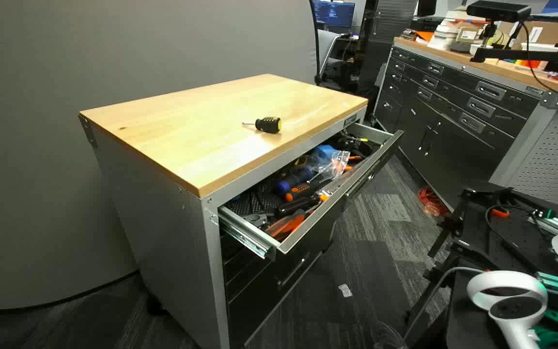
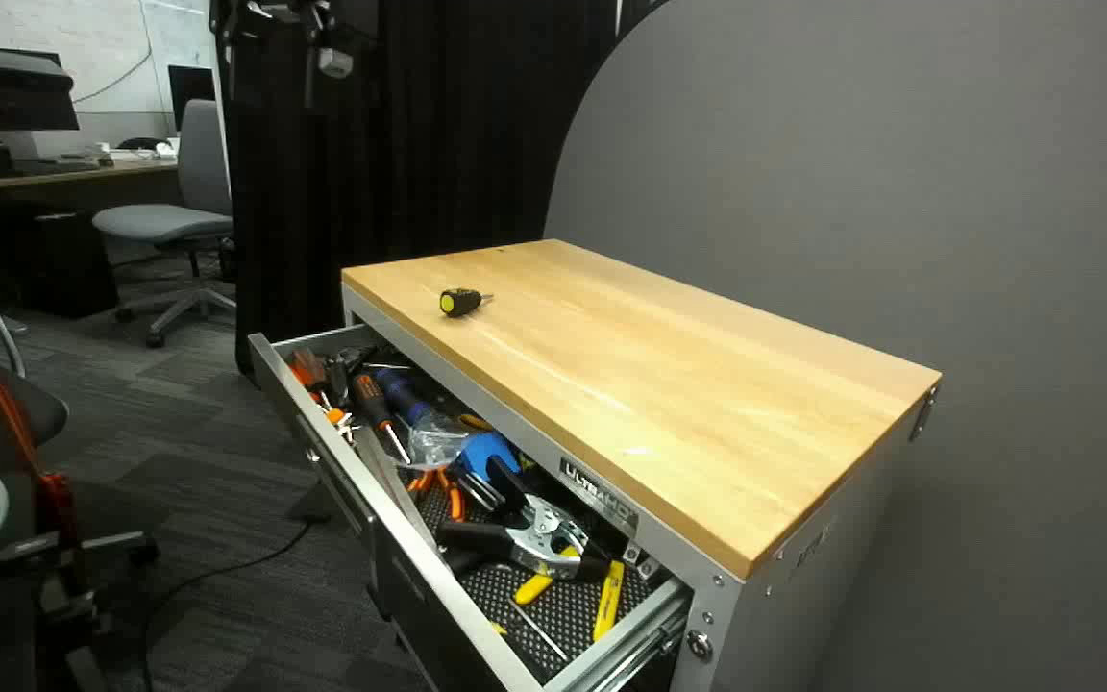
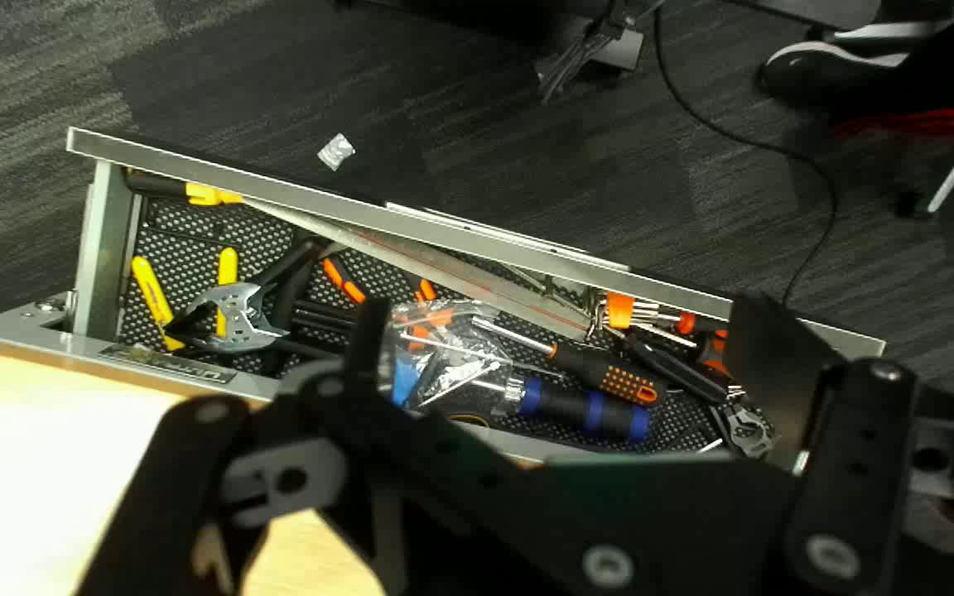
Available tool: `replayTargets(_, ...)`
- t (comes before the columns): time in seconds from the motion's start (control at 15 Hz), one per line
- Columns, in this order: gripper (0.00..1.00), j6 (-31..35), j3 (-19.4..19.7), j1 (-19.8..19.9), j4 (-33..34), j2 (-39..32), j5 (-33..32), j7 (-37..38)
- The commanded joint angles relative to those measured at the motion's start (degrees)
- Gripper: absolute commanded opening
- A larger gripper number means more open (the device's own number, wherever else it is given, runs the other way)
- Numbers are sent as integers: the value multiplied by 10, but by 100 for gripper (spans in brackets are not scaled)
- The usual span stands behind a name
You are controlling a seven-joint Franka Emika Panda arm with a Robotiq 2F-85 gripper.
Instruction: Put the black screwdriver inside the topmost drawer then push the drawer closed
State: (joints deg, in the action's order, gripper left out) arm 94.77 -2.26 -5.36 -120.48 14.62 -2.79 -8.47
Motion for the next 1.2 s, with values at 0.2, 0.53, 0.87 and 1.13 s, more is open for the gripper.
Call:
replayTargets(0.2, 100, -1, -3, 3, 8, 4, 1, 0)
replayTargets(0.53, 100, -1, -3, 3, 8, 5, 1, 0)
replayTargets(0.87, 100, 47, -3, -2, 4, -20, 17, -12)
replayTargets(1.13, 100, 157, -21, -15, 56, -160, 41, -23)
